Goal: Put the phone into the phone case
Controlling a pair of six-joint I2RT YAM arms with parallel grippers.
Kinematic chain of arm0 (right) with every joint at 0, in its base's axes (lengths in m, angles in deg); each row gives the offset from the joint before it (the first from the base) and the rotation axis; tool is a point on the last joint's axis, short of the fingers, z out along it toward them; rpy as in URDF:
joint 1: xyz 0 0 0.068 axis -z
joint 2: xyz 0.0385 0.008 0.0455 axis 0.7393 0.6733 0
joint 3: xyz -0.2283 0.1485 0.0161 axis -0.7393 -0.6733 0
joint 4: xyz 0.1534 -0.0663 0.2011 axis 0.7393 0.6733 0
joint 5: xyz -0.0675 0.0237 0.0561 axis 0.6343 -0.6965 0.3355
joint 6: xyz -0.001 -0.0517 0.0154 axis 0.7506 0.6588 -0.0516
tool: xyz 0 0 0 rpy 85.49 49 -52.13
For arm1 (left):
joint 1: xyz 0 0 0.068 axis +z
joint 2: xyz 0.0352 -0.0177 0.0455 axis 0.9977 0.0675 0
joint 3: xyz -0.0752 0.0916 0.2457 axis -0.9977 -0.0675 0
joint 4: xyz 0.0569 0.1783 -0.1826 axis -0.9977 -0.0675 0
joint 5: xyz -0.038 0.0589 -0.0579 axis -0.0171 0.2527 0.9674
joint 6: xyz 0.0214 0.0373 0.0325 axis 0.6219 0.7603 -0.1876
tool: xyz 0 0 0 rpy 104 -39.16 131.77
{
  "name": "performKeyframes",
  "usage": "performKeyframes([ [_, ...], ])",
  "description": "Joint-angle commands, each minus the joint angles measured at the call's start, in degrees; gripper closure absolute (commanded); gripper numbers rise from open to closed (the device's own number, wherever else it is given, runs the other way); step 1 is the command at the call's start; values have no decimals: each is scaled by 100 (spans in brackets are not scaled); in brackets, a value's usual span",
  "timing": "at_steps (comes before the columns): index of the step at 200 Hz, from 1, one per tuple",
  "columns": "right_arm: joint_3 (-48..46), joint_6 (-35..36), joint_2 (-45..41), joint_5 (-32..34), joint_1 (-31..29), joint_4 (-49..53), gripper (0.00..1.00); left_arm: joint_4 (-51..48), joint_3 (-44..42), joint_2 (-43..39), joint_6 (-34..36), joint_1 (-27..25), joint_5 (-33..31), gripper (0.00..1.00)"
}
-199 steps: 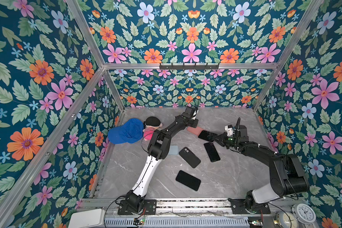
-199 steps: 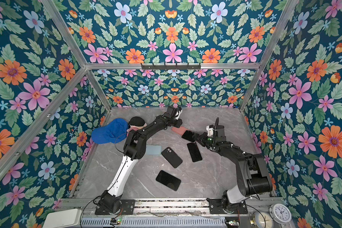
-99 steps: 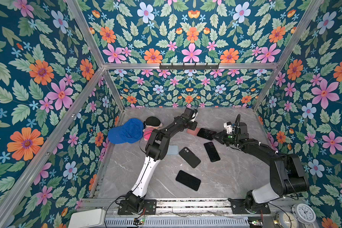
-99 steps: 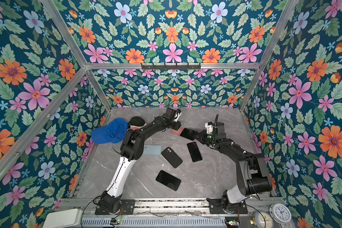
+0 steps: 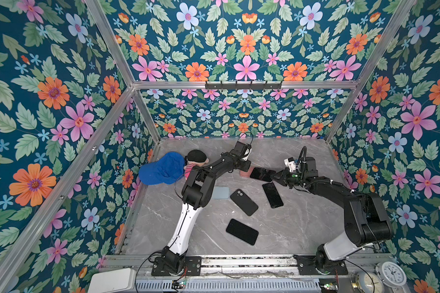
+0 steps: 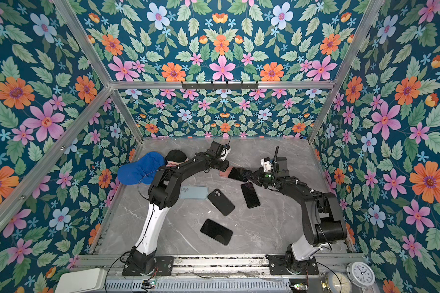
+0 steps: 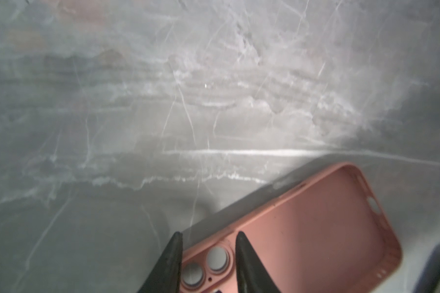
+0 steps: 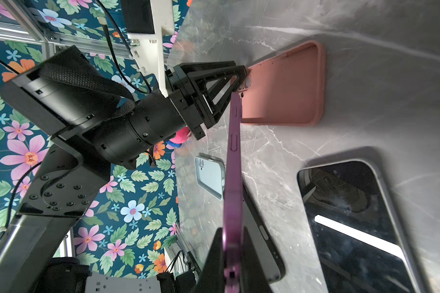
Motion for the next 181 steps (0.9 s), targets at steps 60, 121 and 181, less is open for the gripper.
performKeyframes([
  [60, 1050, 870, 896, -638, -5, 1065, 100, 440, -660, -740, -1007, 238, 688, 57],
  [121, 2029, 1481, 1685, -917, 53, 1824, 100, 763, -1209, -937, -1525, 558, 1217, 52],
  [181, 2408, 1752, 1913, -818, 81, 2185, 100, 1059, -1513, -980, -1677, 686, 1520, 51],
])
